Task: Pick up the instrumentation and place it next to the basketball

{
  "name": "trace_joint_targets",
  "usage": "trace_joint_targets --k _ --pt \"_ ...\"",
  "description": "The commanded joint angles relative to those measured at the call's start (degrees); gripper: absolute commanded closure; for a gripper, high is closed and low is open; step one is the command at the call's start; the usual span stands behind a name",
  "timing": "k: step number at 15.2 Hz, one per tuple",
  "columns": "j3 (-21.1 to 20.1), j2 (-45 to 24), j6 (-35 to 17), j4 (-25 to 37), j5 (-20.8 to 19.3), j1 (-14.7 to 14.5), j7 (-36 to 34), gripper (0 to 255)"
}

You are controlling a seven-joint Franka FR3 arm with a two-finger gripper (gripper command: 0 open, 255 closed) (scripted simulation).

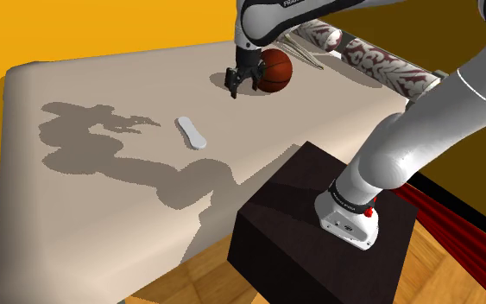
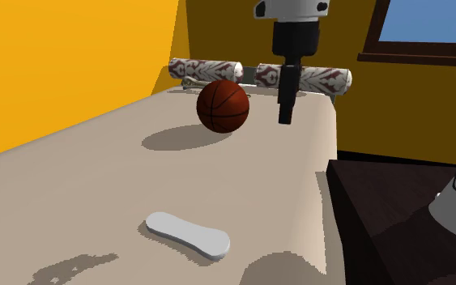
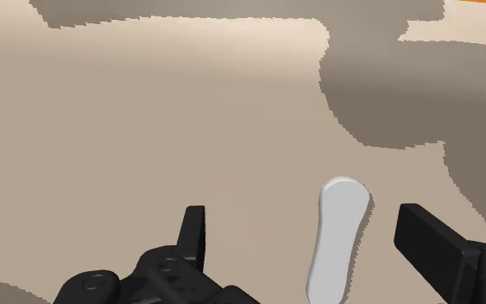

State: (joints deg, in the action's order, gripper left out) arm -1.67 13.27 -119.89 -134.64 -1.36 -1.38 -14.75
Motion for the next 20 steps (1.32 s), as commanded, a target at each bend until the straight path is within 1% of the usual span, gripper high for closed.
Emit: trace_joint_targets --k 1,6,11,16,20 --pt "-0.4 -4.4 -3.4 1.2 0.2 -0.3 -0.7 0" --pt "-1.0 -15.1 -9.5 6.1 0.3 -0.8 -2.0 0" --pt "-1.5 -26.1 -13.9 12.8 0.1 -1.4 -3.3 0" --pt "-1.7 -37.1 -16.6 21.4 -0.1 -2.2 -4.4 0" --pt "-1.7 -46.0 -17.4 29.8 -0.2 -3.0 -5.0 0"
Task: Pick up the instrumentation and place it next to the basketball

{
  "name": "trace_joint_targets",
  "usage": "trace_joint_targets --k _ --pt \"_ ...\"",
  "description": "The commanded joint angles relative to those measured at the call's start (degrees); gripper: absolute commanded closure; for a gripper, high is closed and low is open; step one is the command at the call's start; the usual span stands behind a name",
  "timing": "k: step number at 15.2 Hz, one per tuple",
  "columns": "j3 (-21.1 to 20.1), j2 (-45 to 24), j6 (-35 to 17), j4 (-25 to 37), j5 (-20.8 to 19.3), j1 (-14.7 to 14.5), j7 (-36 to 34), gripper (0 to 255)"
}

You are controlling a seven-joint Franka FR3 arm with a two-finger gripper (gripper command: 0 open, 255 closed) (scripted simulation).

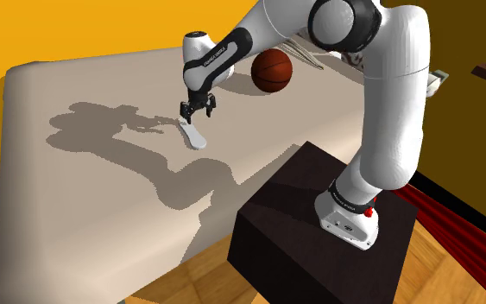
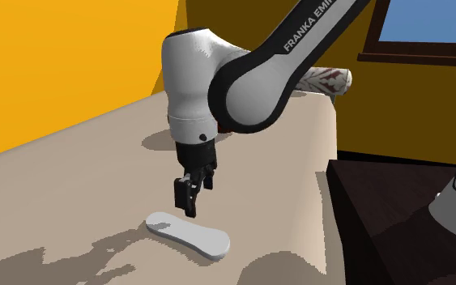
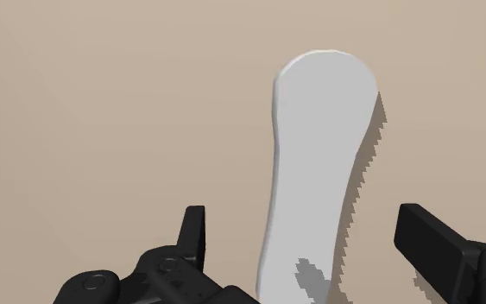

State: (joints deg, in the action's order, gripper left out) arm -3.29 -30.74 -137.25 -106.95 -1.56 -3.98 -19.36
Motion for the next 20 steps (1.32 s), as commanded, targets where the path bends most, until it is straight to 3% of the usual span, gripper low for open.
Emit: trace_joint_targets --k 1,4,12,19,20 --pt "-0.1 -4.3 -0.1 4.4 -0.1 -0.6 -0.6 0" --pt "-0.1 -10.0 0.3 10.5 -0.1 -1.1 -0.9 0" --pt "0.1 -14.5 -3.1 11.6 -0.3 -1.3 -1.0 0" --pt "0.1 -14.5 -3.1 11.6 -0.3 -1.3 -1.0 0" --pt "0.1 -14.5 -3.1 11.6 -0.3 -1.3 -1.0 255"
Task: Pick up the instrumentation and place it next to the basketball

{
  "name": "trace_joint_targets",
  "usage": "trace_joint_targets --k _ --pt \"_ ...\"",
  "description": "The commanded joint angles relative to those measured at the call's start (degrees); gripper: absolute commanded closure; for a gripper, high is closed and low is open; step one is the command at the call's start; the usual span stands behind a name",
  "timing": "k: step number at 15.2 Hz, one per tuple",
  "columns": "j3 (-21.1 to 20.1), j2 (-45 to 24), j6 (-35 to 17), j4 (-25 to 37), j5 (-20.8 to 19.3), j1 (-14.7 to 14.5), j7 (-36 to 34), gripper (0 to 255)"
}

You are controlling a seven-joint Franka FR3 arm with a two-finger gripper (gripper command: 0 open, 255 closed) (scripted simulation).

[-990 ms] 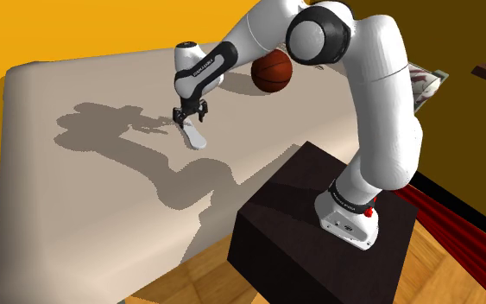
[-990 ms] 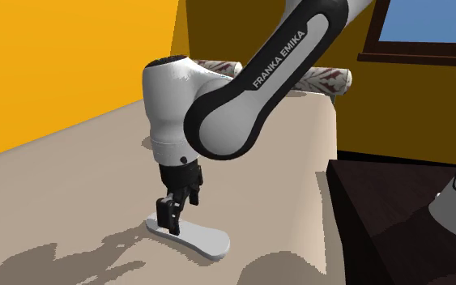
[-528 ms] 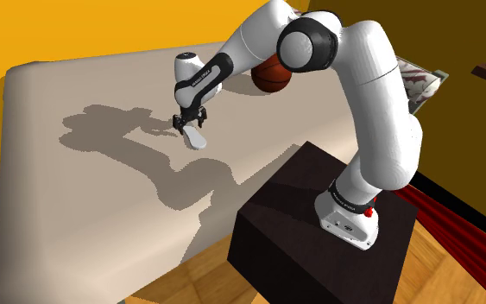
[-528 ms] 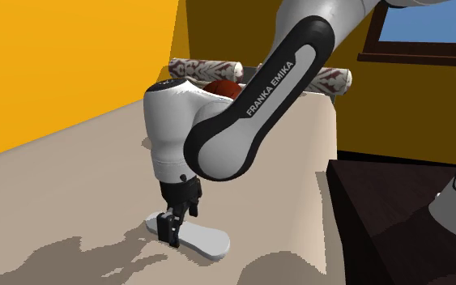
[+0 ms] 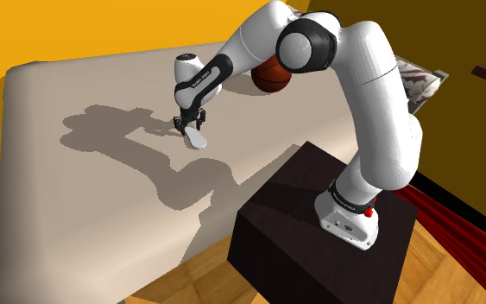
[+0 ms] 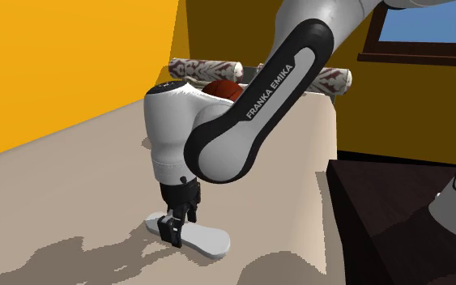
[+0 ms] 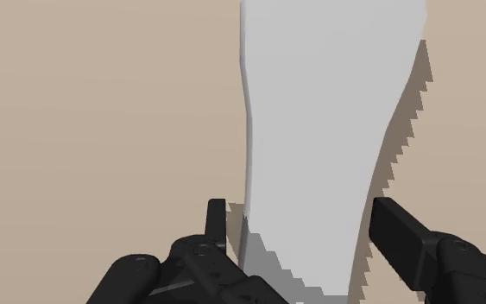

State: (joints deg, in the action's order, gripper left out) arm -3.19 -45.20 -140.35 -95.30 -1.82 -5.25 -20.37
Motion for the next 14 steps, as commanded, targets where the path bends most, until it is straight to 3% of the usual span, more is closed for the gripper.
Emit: trace_joint_targets --k 1,14 --pt "0.0 0.0 0.0 0.0 0.0 0.0 0.0 255" --pt "-0.1 3.0 2.2 -0.9 0.1 0.1 0.0 255"
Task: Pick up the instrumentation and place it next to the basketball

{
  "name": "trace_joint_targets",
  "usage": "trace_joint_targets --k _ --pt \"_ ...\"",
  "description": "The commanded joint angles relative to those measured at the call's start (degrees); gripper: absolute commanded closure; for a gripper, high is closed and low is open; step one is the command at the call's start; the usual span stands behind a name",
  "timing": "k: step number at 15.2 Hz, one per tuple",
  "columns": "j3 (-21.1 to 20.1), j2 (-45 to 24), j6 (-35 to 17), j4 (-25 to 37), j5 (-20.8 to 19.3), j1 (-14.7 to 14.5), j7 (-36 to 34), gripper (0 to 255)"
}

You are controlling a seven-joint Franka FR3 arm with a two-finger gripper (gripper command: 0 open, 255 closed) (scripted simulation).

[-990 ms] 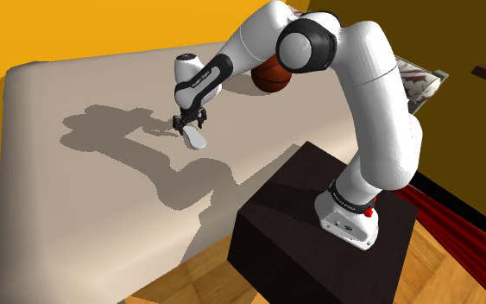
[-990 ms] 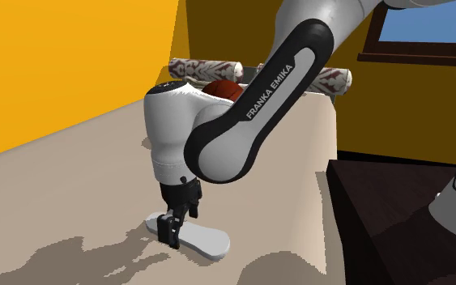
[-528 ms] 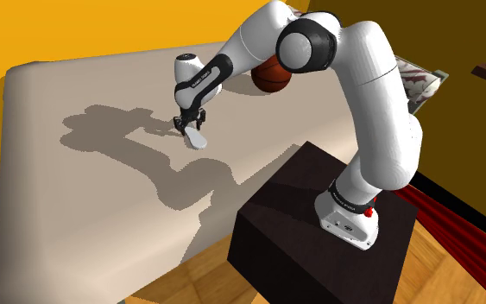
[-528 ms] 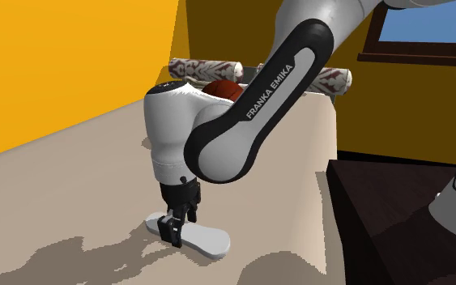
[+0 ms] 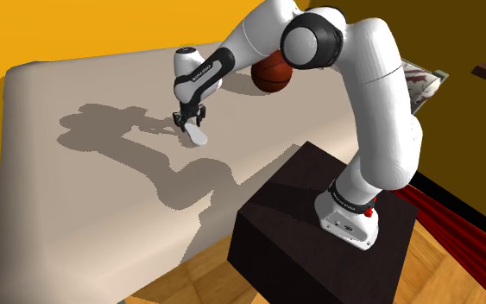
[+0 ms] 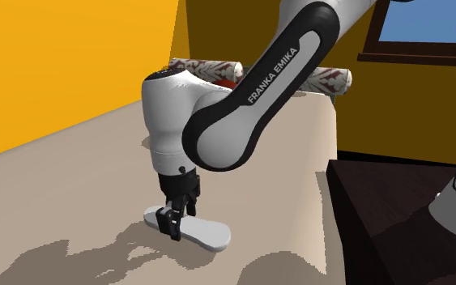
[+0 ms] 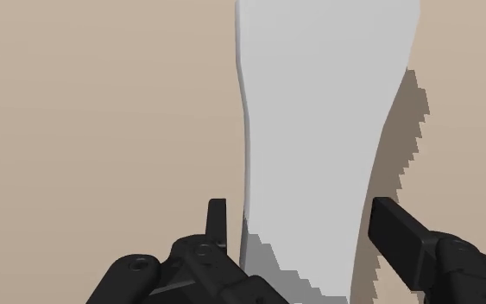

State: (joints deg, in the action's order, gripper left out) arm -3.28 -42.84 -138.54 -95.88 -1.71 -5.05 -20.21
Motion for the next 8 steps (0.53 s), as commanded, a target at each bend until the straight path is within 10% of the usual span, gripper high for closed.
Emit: trace_joint_targets --k 1,8 --pt "-0.1 1.2 0.8 -0.4 0.0 -0.1 -0.1 255" --pt "-0.2 5.1 4.2 -0.9 0.2 0.1 -0.1 255"
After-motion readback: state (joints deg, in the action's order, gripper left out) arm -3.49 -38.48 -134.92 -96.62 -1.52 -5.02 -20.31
